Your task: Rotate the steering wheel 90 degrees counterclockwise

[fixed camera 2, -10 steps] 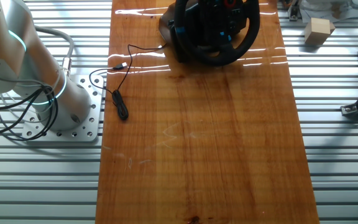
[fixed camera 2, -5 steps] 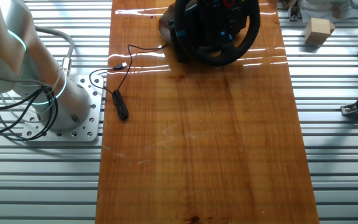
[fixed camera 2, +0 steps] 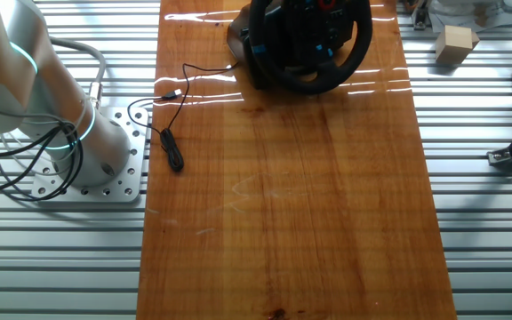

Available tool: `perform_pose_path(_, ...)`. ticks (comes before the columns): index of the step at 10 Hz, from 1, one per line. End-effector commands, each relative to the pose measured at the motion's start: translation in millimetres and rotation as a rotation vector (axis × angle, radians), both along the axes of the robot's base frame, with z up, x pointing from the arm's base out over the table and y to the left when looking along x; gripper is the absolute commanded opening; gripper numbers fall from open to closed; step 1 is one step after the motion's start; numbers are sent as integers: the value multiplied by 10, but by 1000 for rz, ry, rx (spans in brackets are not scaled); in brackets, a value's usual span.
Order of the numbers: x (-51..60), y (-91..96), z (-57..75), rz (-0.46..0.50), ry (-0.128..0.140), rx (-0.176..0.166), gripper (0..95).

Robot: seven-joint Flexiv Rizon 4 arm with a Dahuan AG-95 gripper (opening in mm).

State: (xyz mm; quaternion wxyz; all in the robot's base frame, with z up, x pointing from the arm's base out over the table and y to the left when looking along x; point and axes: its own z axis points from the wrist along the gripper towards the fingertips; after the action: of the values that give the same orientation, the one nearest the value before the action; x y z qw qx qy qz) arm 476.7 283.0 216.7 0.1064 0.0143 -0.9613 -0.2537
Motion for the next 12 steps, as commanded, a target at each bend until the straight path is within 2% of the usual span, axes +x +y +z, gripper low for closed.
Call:
perform_pose_path(1, -22, -9, 0, 1, 0, 1, 0)
perform_pose_path(12, -105, -40, 37, 12, 1, 7, 0)
